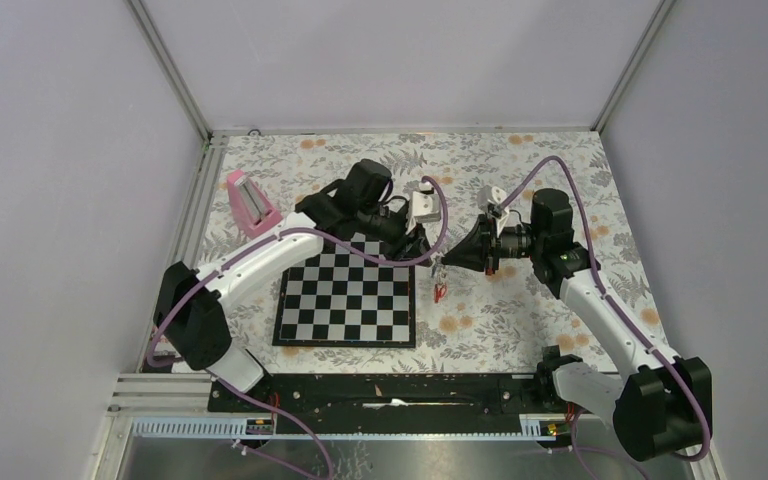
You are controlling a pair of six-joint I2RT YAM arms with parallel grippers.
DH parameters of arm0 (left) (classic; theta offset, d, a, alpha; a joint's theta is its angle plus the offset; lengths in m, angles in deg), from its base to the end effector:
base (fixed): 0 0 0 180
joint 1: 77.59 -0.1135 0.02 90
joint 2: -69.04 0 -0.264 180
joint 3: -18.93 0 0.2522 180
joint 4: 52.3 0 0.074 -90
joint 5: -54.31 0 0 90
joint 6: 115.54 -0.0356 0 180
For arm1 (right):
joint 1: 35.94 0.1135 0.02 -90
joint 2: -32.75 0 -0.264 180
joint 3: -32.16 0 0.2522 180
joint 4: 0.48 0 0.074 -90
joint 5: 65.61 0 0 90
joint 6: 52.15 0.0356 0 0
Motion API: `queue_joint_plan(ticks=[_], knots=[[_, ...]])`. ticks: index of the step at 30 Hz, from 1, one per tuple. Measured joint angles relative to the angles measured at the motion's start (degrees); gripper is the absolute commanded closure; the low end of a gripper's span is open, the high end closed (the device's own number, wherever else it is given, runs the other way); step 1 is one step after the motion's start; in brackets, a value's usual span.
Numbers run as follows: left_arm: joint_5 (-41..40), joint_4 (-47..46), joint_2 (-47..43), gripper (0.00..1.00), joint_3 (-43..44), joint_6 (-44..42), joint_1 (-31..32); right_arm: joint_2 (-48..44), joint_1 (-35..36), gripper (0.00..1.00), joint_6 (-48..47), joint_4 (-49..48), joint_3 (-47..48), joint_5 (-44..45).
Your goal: Put the keys on the keyring
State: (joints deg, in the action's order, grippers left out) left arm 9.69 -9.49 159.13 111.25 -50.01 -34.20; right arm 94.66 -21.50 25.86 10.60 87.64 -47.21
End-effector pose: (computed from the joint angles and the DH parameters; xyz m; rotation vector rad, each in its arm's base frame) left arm 0.2352 -0.2572 0.3229 1.5791 1.5890 -1.0736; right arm 0.2120 0.0895 0.2925 -1.1919 1.3672 1.1813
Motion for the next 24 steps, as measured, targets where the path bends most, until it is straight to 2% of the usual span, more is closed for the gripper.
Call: queue_joint_plan(ticks=[8, 15, 19, 24], knots=[[5.4, -10.1, -2.2, 0.62, -4.9, 4.7, -0.2, 0.4, 0.0, 1.0, 11.5, -12.7, -0.8, -2.0], [7.5, -14.3, -3.2, 0.65, -7.0, 7.2, -0.5, 0.7, -0.2, 1.0, 18.3, -20.7, -3.7, -2.7], [8.3, -15.1, -3.8, 0.72, -7.0, 7.9, -0.7, 0.7, -0.2, 1.0, 19.6, -22.2, -3.9, -3.0], [9.3, -15.7, -4.0, 0.91, -7.1, 8.6, -0.7, 0.7, -0.2, 1.0, 20.0, -23.3, -4.0, -3.0]])
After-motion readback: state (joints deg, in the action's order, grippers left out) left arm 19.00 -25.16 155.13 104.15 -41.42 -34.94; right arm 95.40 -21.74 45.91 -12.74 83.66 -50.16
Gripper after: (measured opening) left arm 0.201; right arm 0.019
